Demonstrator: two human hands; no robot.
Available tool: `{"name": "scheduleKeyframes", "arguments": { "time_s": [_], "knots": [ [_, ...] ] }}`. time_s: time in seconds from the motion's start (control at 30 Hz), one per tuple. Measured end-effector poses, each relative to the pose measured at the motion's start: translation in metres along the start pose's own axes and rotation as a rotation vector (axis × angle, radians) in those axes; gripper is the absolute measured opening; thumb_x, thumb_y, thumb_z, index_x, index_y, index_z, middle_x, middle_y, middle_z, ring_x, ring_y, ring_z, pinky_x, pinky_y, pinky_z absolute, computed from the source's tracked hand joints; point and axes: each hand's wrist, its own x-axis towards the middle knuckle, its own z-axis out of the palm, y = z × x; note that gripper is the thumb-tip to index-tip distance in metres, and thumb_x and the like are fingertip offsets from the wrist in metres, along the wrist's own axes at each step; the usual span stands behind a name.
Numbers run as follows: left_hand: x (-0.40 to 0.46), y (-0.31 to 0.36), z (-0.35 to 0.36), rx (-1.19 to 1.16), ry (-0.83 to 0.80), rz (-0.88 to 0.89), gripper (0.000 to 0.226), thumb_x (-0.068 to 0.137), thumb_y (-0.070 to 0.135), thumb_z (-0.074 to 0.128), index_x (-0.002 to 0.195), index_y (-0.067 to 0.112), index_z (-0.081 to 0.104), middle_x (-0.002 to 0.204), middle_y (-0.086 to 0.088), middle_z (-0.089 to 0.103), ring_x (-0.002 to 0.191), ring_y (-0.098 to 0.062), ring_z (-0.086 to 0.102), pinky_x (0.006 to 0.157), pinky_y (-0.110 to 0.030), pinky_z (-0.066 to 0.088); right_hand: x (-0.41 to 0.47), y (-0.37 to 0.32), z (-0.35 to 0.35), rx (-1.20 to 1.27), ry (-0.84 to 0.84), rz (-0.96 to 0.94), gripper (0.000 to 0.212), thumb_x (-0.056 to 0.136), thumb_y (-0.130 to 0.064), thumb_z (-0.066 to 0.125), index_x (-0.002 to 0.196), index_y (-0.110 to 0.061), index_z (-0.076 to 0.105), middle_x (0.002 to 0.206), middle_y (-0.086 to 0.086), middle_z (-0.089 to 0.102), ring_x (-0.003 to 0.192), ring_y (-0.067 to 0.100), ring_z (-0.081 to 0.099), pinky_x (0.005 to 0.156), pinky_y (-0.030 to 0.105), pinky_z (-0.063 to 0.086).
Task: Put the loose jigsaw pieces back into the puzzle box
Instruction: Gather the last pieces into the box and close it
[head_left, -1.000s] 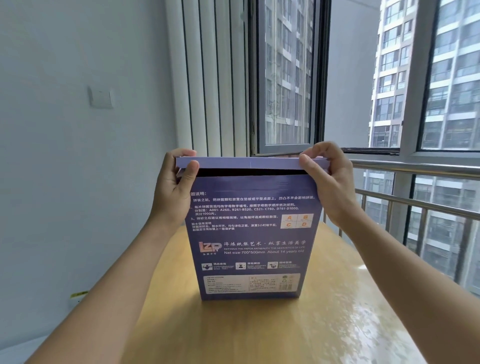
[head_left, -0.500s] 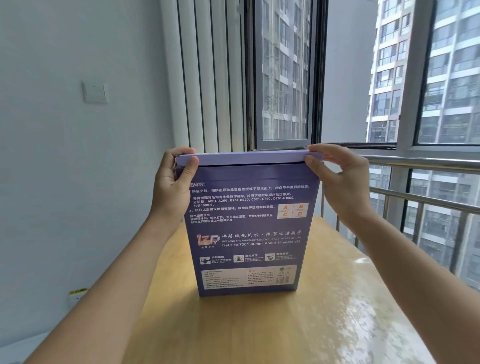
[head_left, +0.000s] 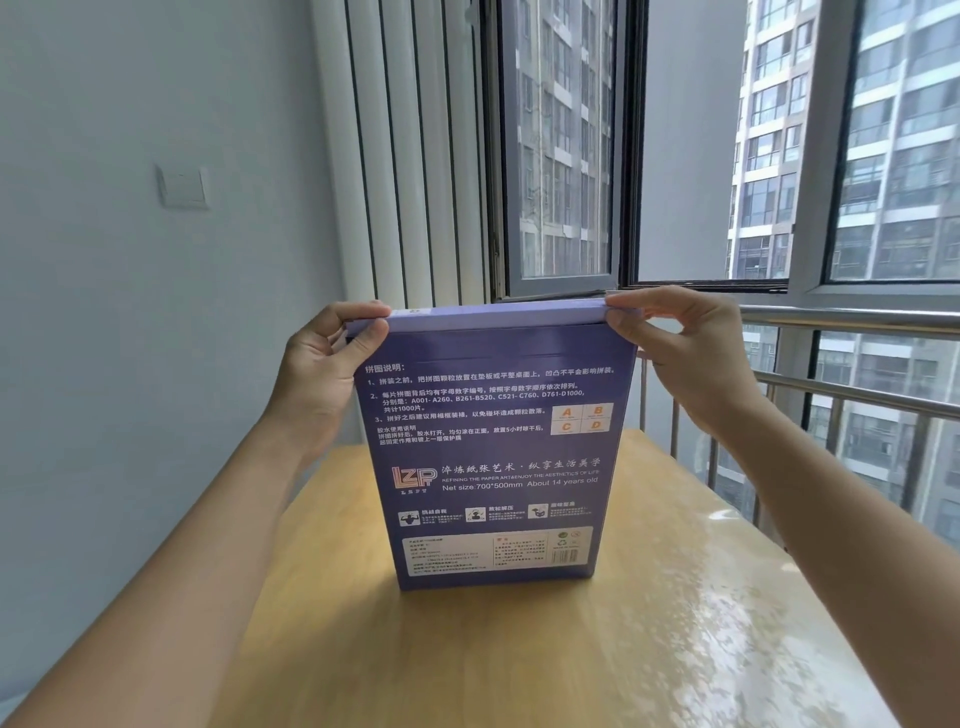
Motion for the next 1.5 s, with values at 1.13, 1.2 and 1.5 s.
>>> {"name": "scheduleKeyframes", "arguments": {
  "time_s": [1.13, 1.2, 1.5],
  "knots": [
    [-0.035, -0.012, 0.019, 0.077, 0.130, 0.008, 0.042, 0.107, 0.018, 0.045, 0.146, 0.034, 0.040, 0.134, 0.010, 0.058, 0.098, -0.003, 0.069, 0.073, -0.018, 0.054, -0.034, 0.000, 0.022, 0.353, -0.038, 0.423, 0.024, 0.106, -0.026, 0.041, 0.114, -0.018, 0.062, 0.109, 0.006, 0.066, 0.093, 0.018, 0.064, 0.073, 0.028, 0.053],
    [-0.043, -0.017, 0.016, 0.100, 0.131, -0.022, 0.040, 0.108, 0.016, 0.041, 0.143, 0.034, 0.040, 0.133, 0.012, 0.059, 0.098, -0.001, 0.068, 0.073, -0.017, 0.054, -0.049, 0.006, 0.026, 0.300, -0.087, 0.404, 0.027, 0.108, -0.028, 0.033, 0.113, -0.022, 0.059, 0.107, 0.007, 0.066, 0.089, 0.013, 0.066, 0.072, 0.025, 0.053],
    [-0.123, -0.145, -0.024, 0.489, 0.127, -0.308, 0.049, 0.104, 0.010, 0.055, 0.148, 0.028, 0.042, 0.131, -0.005, 0.065, 0.119, -0.020, 0.062, 0.106, -0.029, 0.047, -0.139, 0.127, 0.033, -0.095, -0.330, 0.578, 0.050, 0.107, -0.030, 0.045, 0.155, -0.031, 0.033, 0.148, -0.006, 0.047, 0.131, 0.012, 0.047, 0.110, 0.036, 0.038]
  ]
}}
